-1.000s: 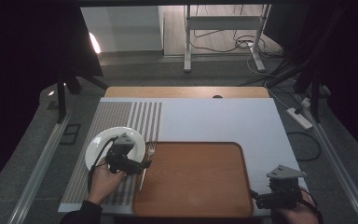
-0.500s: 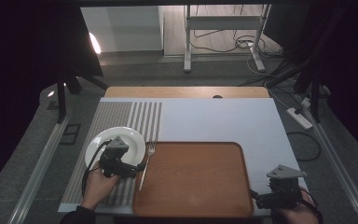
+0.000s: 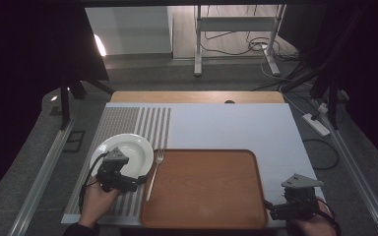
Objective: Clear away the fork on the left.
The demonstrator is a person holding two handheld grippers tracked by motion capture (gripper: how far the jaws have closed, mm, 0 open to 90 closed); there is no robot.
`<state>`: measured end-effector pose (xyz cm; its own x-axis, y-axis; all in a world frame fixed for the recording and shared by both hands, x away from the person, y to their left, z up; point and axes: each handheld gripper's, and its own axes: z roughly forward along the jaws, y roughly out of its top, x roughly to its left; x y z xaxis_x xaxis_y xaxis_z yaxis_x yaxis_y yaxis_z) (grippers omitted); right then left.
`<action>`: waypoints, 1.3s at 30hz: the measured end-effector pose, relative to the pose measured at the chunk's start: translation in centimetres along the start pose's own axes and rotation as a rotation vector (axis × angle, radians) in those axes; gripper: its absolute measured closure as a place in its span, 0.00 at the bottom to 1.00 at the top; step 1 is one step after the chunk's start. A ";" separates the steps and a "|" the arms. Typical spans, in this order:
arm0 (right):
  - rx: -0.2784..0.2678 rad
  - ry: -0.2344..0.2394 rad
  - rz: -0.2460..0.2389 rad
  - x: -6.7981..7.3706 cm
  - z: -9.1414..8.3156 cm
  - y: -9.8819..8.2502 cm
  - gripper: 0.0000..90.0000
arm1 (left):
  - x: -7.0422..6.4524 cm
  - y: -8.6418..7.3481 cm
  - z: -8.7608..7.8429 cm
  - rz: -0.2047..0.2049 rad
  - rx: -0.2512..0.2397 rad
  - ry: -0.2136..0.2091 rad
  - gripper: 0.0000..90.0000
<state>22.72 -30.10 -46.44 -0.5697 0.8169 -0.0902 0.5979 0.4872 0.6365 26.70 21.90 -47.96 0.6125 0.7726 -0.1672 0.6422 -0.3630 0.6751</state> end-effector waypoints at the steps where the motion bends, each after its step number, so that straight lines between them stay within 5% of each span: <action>1: 0.000 0.000 0.000 0.0 0.0 0.0 0.00 | 0.0 -0.2 -0.2 -0.006 -0.005 -0.001 0.00; 13: -0.005 -0.002 0.000 0.0 0.0 0.0 0.00 | 0.1 -1.5 -1.2 -0.016 -0.001 0.024 0.00; 39: -0.019 -0.001 0.011 -0.1 -0.2 -0.1 0.00 | 1.2 -5.6 -4.0 -0.138 -0.022 0.040 0.00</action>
<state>22.59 -30.24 -46.31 -0.5625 0.8225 -0.0840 0.5932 0.4723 0.6520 21.95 26.95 -49.04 0.4999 0.8347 -0.2309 0.7086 -0.2409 0.6632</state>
